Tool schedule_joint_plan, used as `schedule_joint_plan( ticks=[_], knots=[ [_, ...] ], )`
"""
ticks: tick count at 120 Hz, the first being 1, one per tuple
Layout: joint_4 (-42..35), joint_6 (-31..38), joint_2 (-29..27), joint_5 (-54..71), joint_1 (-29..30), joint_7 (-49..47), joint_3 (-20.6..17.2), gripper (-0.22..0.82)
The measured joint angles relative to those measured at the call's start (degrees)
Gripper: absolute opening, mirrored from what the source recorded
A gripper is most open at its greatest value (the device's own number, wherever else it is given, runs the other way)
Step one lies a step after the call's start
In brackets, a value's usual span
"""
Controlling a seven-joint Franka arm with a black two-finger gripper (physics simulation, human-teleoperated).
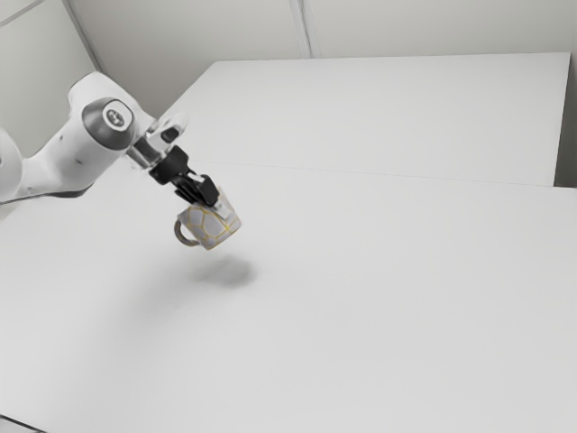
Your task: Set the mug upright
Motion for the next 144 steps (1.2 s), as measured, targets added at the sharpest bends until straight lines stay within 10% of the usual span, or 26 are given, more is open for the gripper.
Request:
schedule_joint_plan(
  ticks=[44,144],
  knots=[
    [-11.69,1.74,-11.01,16.45,-8.17,-9.95,0.04,-0.13],
    [-34.36,39.31,-14.4,29.74,-10.99,-21.28,-2.59,-0.13]
  ],
)
